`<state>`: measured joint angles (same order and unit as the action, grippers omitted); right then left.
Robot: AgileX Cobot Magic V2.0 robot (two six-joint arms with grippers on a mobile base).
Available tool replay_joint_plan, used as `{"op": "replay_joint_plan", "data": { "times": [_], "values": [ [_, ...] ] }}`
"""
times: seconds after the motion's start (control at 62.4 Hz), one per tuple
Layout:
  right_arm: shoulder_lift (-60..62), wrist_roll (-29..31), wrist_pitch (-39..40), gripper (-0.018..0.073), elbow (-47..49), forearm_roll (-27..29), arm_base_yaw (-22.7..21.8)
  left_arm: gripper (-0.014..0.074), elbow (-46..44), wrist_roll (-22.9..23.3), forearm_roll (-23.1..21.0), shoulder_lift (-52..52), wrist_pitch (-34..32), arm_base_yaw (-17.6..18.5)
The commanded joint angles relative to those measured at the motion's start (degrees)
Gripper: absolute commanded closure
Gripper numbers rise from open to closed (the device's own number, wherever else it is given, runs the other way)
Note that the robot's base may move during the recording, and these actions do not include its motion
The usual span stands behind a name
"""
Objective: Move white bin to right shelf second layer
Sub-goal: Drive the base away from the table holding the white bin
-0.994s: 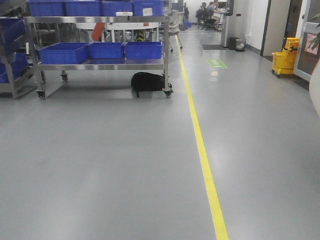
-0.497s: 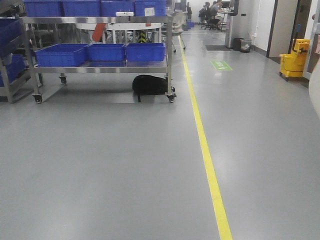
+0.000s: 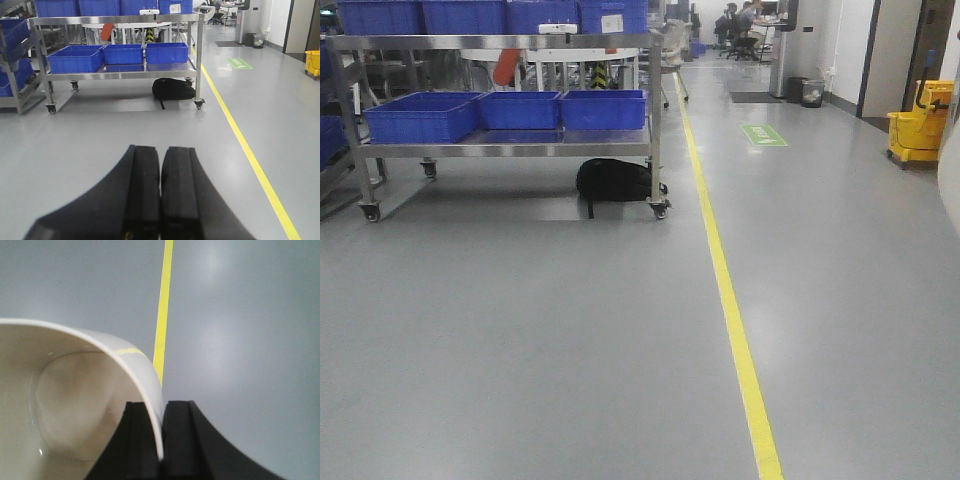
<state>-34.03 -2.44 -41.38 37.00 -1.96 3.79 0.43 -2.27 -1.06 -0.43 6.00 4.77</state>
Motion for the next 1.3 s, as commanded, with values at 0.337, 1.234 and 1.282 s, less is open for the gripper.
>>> {"op": "replay_joint_plan", "data": {
  "times": [0.337,1.234,1.282],
  "values": [
    [0.2,0.29,4.91,0.0504,1.82,0.04,-0.39,0.0512,1.65,0.3,-0.43,-1.11,-4.77,-0.13],
    [0.2,0.29,4.91,0.0504,1.82,0.04,-0.39,0.0512,1.65,0.3,-0.43,-1.11,-4.77,-0.13],
    [0.2,0.29,4.91,0.0504,1.82,0.04,-0.39,0.0512,1.65,0.3,-0.43,-1.11,-4.77,-0.13]
  ]
}}
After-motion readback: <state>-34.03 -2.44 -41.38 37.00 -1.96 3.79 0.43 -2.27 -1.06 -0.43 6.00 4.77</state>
